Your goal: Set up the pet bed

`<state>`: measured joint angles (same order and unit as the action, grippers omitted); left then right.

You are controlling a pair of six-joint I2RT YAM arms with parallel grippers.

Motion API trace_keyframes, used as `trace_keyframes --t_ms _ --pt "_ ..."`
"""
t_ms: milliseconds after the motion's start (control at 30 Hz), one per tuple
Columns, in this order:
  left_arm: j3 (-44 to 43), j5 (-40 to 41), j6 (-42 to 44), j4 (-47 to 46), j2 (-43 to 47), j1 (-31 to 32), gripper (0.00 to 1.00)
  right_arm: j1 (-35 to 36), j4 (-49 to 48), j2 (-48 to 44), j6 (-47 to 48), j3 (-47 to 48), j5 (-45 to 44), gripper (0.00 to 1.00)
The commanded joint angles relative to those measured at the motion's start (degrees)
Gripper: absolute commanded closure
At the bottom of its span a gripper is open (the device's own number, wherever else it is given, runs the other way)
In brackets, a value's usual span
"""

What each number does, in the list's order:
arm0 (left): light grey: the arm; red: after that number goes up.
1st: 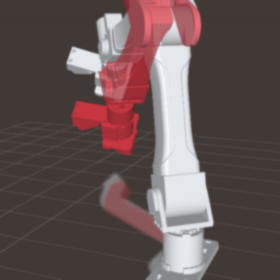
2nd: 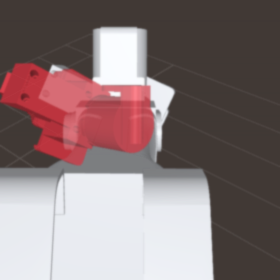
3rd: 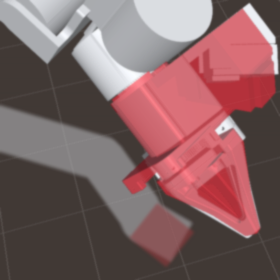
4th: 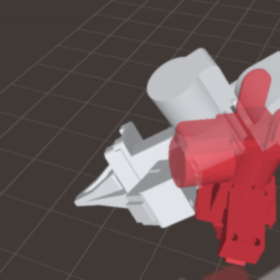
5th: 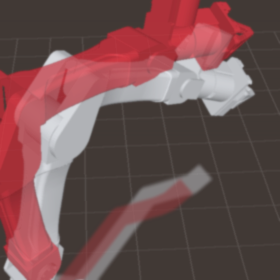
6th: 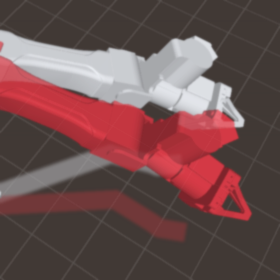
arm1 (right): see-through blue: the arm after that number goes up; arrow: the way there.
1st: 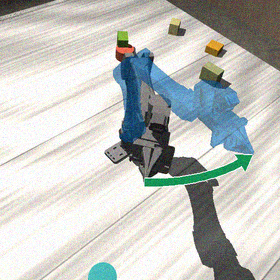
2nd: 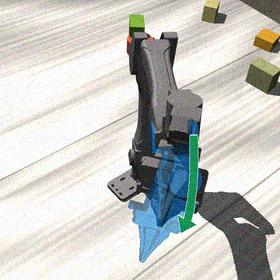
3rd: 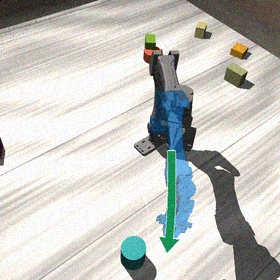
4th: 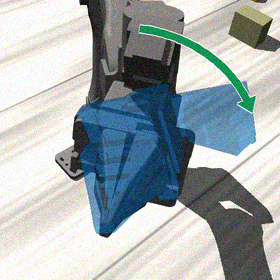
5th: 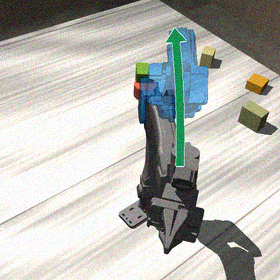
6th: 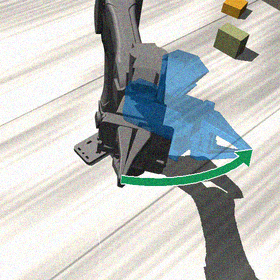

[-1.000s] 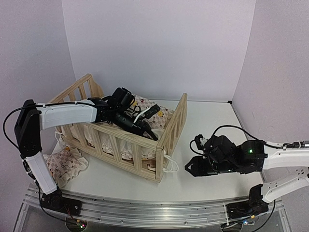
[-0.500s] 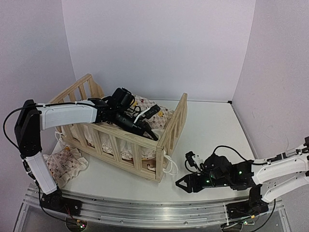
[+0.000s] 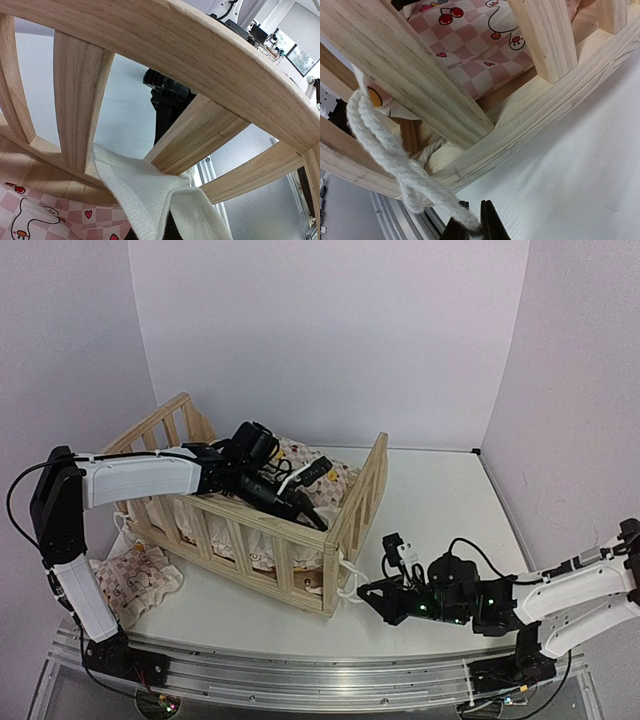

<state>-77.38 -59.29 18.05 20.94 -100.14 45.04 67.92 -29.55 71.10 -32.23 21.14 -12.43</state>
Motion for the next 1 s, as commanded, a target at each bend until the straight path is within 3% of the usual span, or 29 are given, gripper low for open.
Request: trace_keyframes --t_ms 0,133,233,367,533,767,967 --pt "-0.87 0.32 1.62 0.65 2.21 -0.49 1.00 0.20 6.98 -4.14 0.37 1.25 -5.34 0.97" --pt "-0.17 0.69 2.42 1.41 2.78 -1.30 1.00 0.21 33.80 -12.64 2.54 10.70 -6.36 1.00" --pt "0.25 0.79 3.04 1.32 3.10 -1.45 1.00 0.20 44.41 -17.66 2.73 16.02 -2.90 1.00" --pt "0.44 0.84 3.09 0.93 3.00 -1.44 1.00 0.19 48.94 -17.83 0.64 20.27 6.55 0.99" --pt "0.22 0.66 2.90 0.62 2.91 -1.44 1.00 0.15 50.46 -13.96 -4.64 19.14 9.72 0.99" --pt "-0.04 0.44 3.04 0.69 2.72 -1.44 1.00 -0.32 75.39 -10.78 -22.32 22.47 -9.26 1.00" --pt "-0.40 0.41 3.22 0.80 2.73 -1.44 1.00 -0.29 77.44 -6.14 -16.06 31.20 -16.23 0.99"
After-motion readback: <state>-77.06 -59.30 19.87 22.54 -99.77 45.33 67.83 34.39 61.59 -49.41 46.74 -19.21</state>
